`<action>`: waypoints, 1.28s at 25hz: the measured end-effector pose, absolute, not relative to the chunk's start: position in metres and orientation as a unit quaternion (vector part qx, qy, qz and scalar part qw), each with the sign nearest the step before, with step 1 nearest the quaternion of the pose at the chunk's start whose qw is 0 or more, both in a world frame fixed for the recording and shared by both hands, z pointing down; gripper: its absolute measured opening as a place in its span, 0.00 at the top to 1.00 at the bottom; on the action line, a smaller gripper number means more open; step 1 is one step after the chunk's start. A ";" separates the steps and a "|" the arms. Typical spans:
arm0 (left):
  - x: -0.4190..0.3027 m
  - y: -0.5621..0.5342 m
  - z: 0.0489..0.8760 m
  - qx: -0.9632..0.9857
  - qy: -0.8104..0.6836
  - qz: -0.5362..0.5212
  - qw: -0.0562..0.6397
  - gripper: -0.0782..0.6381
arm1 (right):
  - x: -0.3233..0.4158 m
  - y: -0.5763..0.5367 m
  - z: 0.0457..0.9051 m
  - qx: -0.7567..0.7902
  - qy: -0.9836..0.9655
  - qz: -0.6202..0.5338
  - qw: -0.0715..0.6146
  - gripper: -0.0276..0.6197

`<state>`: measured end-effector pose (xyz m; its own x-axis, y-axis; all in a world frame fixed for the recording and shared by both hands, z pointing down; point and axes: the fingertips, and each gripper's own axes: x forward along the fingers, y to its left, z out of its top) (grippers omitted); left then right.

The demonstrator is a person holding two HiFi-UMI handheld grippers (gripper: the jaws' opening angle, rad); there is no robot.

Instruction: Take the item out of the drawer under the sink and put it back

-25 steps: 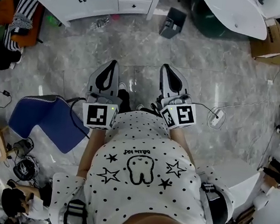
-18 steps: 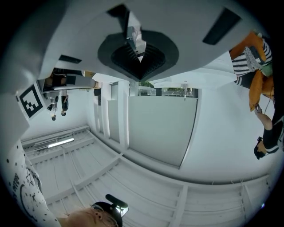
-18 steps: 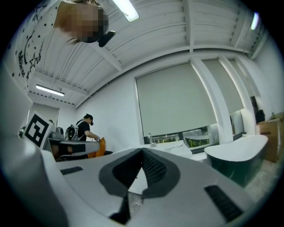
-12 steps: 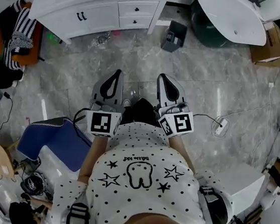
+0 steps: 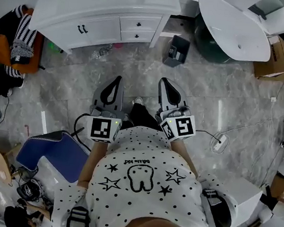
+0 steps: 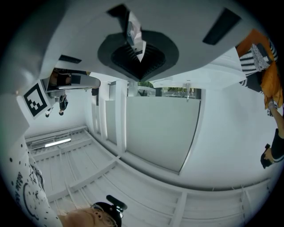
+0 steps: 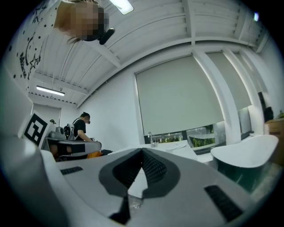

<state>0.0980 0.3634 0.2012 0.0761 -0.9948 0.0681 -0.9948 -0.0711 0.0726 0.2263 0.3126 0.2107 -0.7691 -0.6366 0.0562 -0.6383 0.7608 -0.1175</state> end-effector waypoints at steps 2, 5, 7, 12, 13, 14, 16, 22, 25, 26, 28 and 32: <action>0.092 0.349 0.198 0.726 -0.687 0.000 0.045 0.90 | 0.222 0.297 0.209 0.332 -0.941 0.062 0.006 0.94; 0.086 0.331 0.197 0.715 -0.698 -0.003 0.044 0.90 | 0.218 0.278 0.209 0.319 -0.946 0.062 0.006 0.94; 0.082 0.321 0.198 0.708 -0.704 -0.002 0.042 0.90 | 0.215 0.265 0.208 0.312 -0.948 0.060 0.005 0.94; 0.073 0.306 0.201 0.690 -0.723 0.003 0.040 0.90 | 0.208 0.241 0.211 0.295 -0.953 0.061 0.005 0.94; 0.072 0.304 0.202 0.688 -0.724 0.003 0.041 0.90 | 0.208 0.237 0.212 0.294 -0.954 0.063 0.005 0.94; 0.071 0.301 0.202 0.687 -0.725 0.003 0.043 0.90 | 0.207 0.234 0.214 0.295 -0.953 0.065 0.005 0.94; 0.069 0.294 0.203 0.688 -0.724 0.004 0.045 0.90 | 0.205 0.229 0.219 0.295 -0.953 0.069 0.009 0.94; 0.064 0.278 0.213 0.693 -0.718 0.003 0.061 0.90 | 0.197 0.218 0.228 0.297 -0.952 0.079 0.020 0.94; 0.056 0.266 0.214 0.699 -0.713 0.002 0.063 0.90 | 0.190 0.210 0.232 0.302 -0.949 0.080 0.027 0.94; 0.053 0.261 0.214 0.701 -0.711 0.003 0.063 0.90 | 0.187 0.207 0.233 0.306 -0.948 0.080 0.029 0.94; 0.043 0.251 0.217 0.705 -0.706 0.004 0.067 0.90 | 0.179 0.198 0.234 0.314 -0.945 0.081 0.030 0.94; 0.017 0.227 0.219 0.714 -0.696 -0.006 0.078 0.90 | 0.154 0.175 0.232 0.329 -0.940 0.083 0.029 0.94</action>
